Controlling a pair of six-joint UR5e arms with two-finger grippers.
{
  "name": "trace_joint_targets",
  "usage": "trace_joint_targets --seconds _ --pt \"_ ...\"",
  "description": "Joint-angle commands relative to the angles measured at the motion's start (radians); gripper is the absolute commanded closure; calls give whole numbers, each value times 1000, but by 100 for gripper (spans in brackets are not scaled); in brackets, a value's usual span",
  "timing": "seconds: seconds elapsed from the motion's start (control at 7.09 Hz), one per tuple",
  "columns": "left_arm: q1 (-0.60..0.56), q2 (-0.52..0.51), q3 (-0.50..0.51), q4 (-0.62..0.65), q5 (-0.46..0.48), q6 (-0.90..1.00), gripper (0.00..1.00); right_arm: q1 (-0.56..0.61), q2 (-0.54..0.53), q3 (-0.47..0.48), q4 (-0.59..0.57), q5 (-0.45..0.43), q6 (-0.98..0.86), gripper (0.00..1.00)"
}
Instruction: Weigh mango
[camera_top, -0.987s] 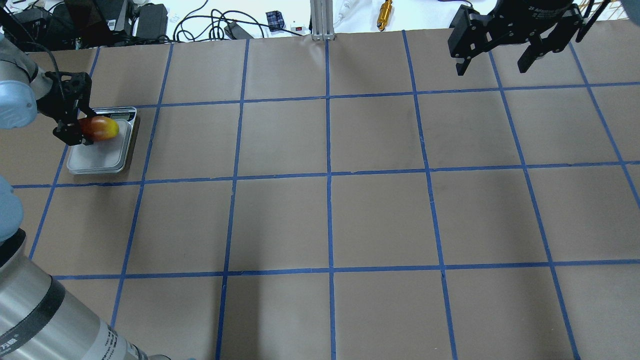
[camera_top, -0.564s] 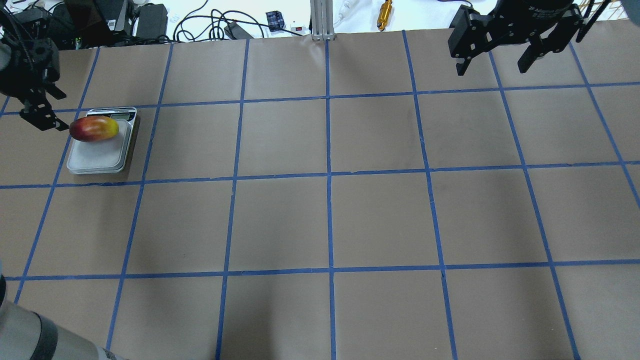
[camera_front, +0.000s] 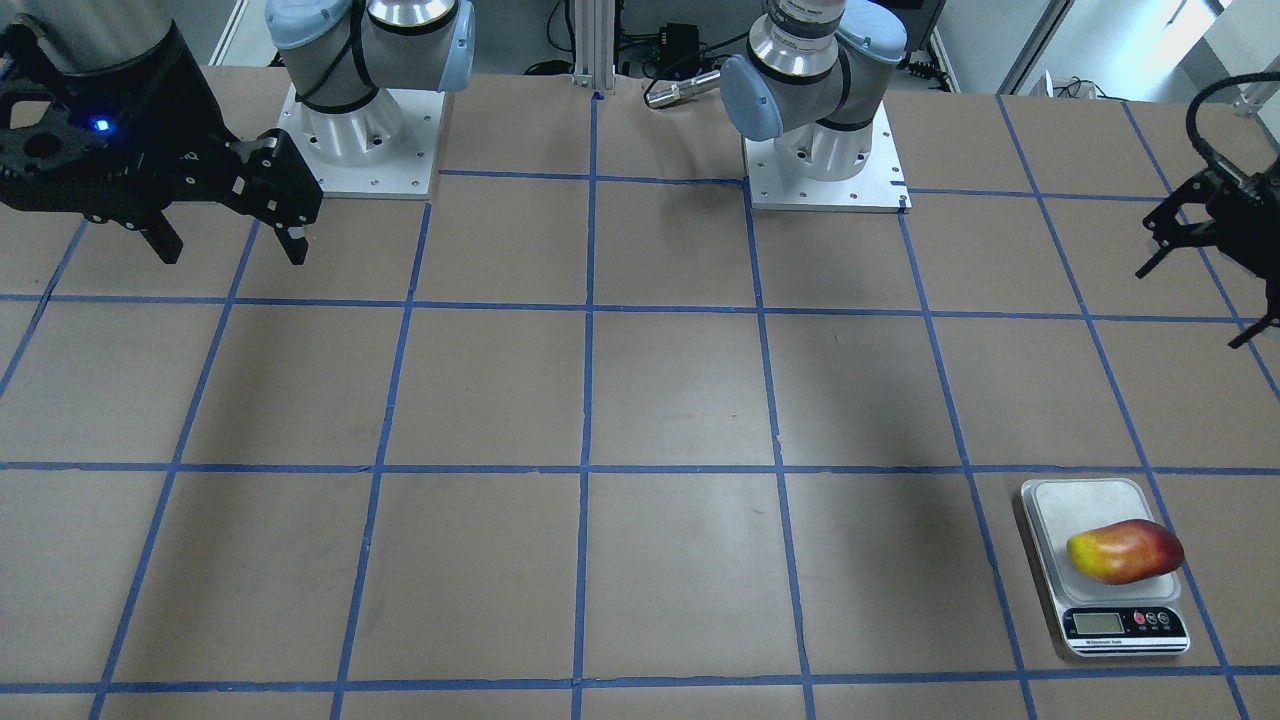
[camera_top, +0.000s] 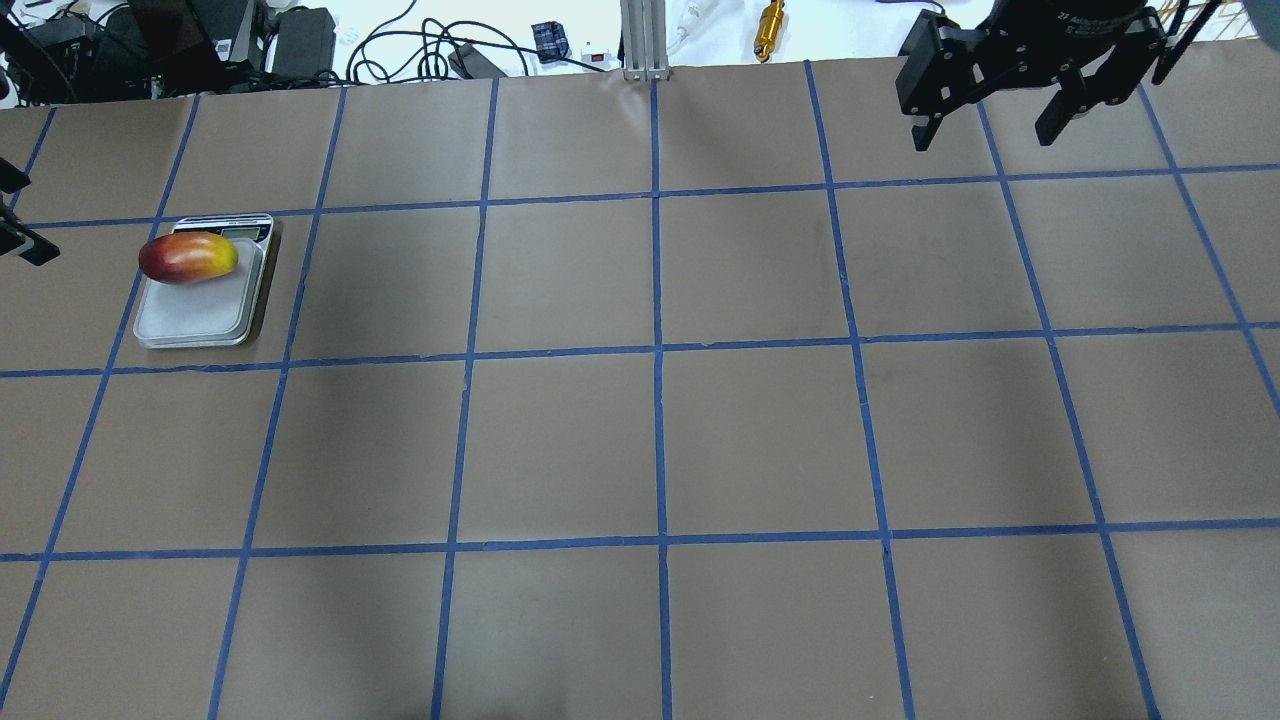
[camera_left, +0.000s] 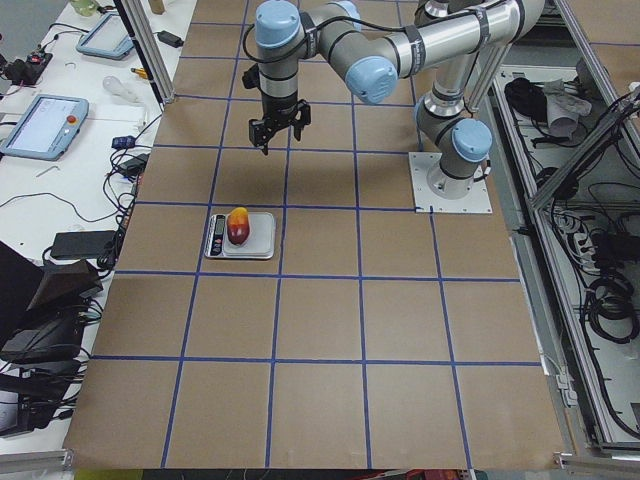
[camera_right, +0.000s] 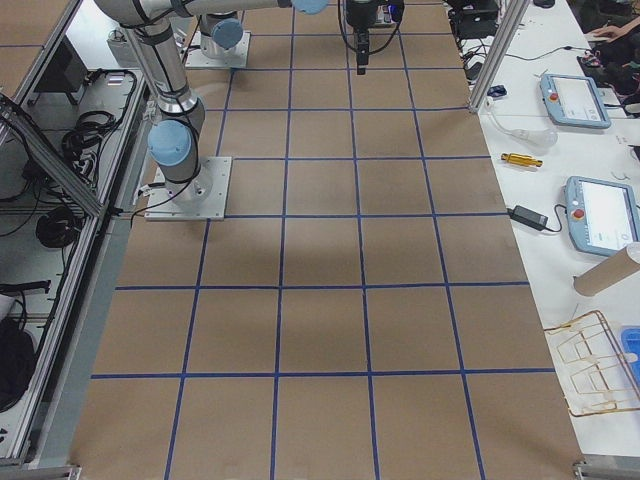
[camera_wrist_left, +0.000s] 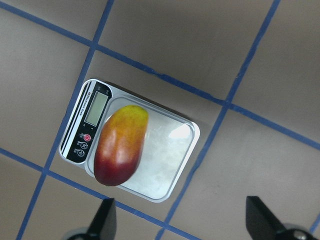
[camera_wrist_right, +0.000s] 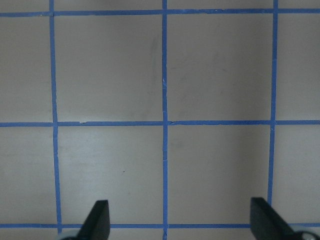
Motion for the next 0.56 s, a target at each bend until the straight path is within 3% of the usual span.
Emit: trace_joint_targets --seconds 0.0,0.42 --pt "-55 65 -15 -55 -9 -274 3 0 0 0 0 0 0 0" --pt "-322 50 -6 -48 6 -794 0 0 1 0 0 0 0 0"
